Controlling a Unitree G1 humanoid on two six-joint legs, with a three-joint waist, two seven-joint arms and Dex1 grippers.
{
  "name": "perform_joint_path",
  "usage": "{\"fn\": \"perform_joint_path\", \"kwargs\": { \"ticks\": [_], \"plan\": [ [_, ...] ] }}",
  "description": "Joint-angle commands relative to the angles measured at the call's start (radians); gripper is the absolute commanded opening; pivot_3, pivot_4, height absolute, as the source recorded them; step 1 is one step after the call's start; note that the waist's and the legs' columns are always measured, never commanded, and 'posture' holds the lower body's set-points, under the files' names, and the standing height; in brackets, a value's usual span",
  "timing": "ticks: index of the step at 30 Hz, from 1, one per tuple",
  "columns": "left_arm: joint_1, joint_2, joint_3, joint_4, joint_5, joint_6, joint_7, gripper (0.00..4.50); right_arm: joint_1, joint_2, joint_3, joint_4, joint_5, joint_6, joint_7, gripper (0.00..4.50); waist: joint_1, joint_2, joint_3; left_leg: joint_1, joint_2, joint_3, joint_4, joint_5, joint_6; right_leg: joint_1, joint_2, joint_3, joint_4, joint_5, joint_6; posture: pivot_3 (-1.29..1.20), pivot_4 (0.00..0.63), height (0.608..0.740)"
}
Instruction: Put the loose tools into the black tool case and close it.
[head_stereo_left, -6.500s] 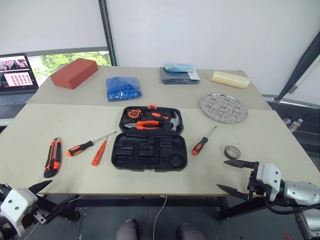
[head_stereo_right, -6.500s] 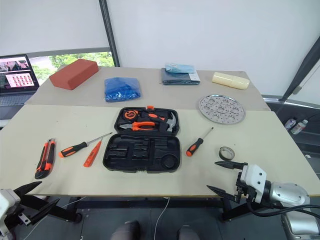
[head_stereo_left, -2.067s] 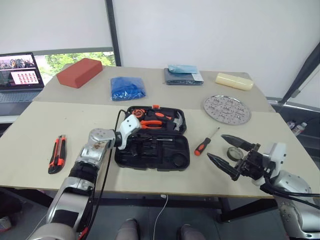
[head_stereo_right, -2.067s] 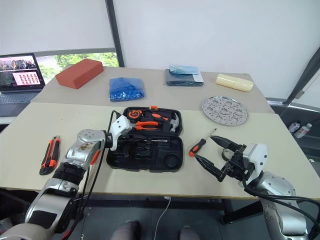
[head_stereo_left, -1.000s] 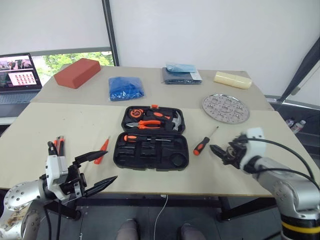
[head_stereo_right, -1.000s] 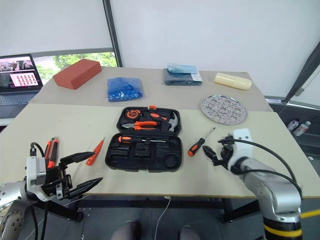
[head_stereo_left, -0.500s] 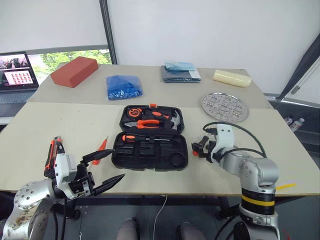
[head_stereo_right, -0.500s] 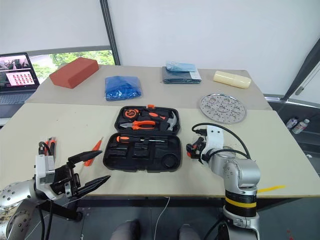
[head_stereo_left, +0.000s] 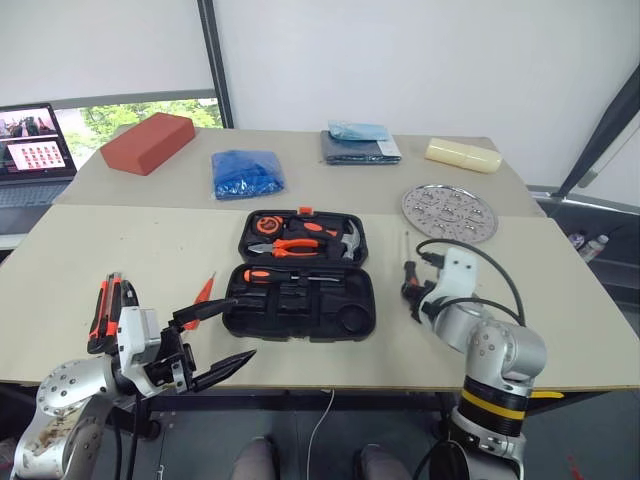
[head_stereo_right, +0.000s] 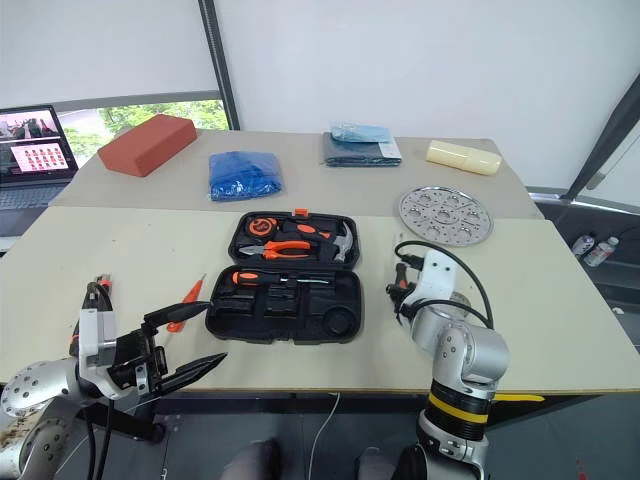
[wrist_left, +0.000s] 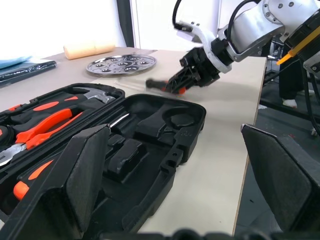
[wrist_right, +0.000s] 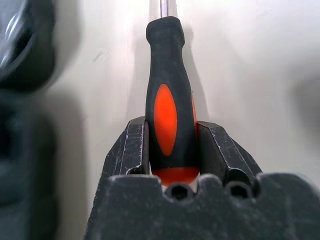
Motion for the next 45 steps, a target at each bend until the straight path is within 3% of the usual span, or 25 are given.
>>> {"fn": "perform_joint_path", "kwargs": {
  "ticks": [1, 4, 7, 11, 16, 21, 30, 36, 43, 44, 45],
  "plan": [
    [0.006, -0.022, 0.025, -0.025, -0.024, -0.016, 0.035, 4.5, -0.023, -0.217, 0.165, -0.047, 0.032, -0.328, 0.402, 1.06, -0.003, 0.003, 0.002, 0.0, 0.0, 0.0, 0.0, 0.0, 0.0, 0.0, 0.0, 0.001, 0.0, 0.0, 0.0, 0.0, 0.15, 0.74],
    [0.028, -0.035, 0.036, -0.017, -0.013, -0.026, 0.045, 4.5, -0.062, -0.416, 0.334, 0.037, 0.001, -0.55, 0.749, 1.06, -0.017, 0.003, 0.002, 0.001, 0.001, 0.001, 0.0, 0.0, 0.0, -0.001, 0.001, 0.002, 0.0, 0.0, 0.001, 0.0, 0.15, 0.74],
    [0.058, -0.043, 0.047, -0.007, -0.003, -0.036, 0.05, 4.5, -0.143, -0.598, 0.55, 0.21, -0.142, -0.844, 1.061, 1.06, -0.03, 0.003, 0.002, 0.003, 0.001, 0.0, -0.002, 0.0, 0.001, -0.001, 0.003, 0.002, 0.001, 0.001, 0.003, 0.0, 0.15, 0.74],
    [0.083, -0.048, 0.058, 0.005, 0.005, -0.049, 0.063, 4.5, -0.303, -0.603, 0.692, 0.47, -0.228, -1.06, 1.258, 1.06, -0.03, 0.002, 0.003, 0.003, 0.001, 0.0, -0.002, 0.0, 0.001, 0.0, 0.003, 0.002, 0.0, -0.001, 0.003, 0.0, 0.15, 0.74],
    [0.115, -0.045, 0.085, 0.009, 0.004, -0.057, 0.078, 4.5, -0.437, -0.527, 0.769, 0.698, -0.335, -1.151, 1.294, 1.06, -0.028, 0.002, 0.003, 0.002, 0.001, 0.0, -0.001, 0.0, 0.0, -0.002, 0.003, 0.002, 0.001, 0.001, 0.003, 0.0, 0.15, 0.74],
    [0.147, -0.043, 0.105, -0.002, 0.0, -0.058, 0.09, 4.5, -0.485, -0.487, 0.806, 0.796, -0.41, -1.192, 1.309, 1.06, -0.018, 0.002, 0.003, 0.0, 0.001, 0.001, -0.001, 0.0, 0.0, -0.005, 0.002, 0.002, 0.001, 0.002, 0.004, 0.0, 0.15, 0.74],
    [0.159, -0.039, 0.119, -0.011, 0.001, -0.056, 0.105, 4.5, -0.472, -0.497, 0.804, 0.782, -0.472, -1.115, 1.345, 1.06, -0.007, 0.002, 0.003, -0.001, 0.001, 0.002, -0.001, 0.0, -0.001, -0.007, 0.002, 0.002, 0.002, 0.002, 0.003, 0.0, 0.15, 0.74],
    [0.152, -0.035, 0.117, -0.004, 0.003, -0.057, 0.108, 4.5, -0.441, -0.512, 0.819, 0.718, -0.485, -1.177, 1.392, 1.06, -0.001, 0.002, 0.003, -0.001, 0.001, 0.003, -0.001, 0.0, -0.001, -0.008, 0.002, 0.002, 0.002, 0.003, 0.002, 0.0, 0.15, 0.74],
    [0.131, -0.033, 0.104, 0.016, 0.011, -0.061, 0.104, 4.5, -0.451, -0.481, 0.782, 0.779, -0.487, -1.189, 1.338, 1.06, -0.002, 0.002, 0.003, -0.001, 0.001, 0.003, -0.002, 0.0, -0.001, -0.007, 0.002, 0.002, 0.002, 0.003, 0.003, 0.0, 0.15, 0.74],
    [0.13, -0.033, 0.103, 0.018, 0.012, -0.061, 0.103, 4.5, -0.453, -0.481, 0.778, 0.786, -0.476, -1.2, 1.354, 2.08, -0.003, 0.002, 0.003, -0.001, 0.001, 0.003, -0.002, 0.0, -0.001, -0.007, 0.002, 0.002, 0.003, 0.003, 0.003, 0.0, 0.15, 0.74],
    [0.129, -0.034, 0.103, 0.02, 0.013, -0.061, 0.102, 4.5, -0.46, -0.486, 0.772, 0.8, -0.468, -1.235, 1.364, 2.28, -0.003, 0.002, 0.003, -0.001, 0.001, 0.003, -0.001, 0.0, -0.001, -0.007, 0.002, 0.002, 0.003, 0.003, 0.003, 0.0, 0.15, 0.74]
  ]
}}
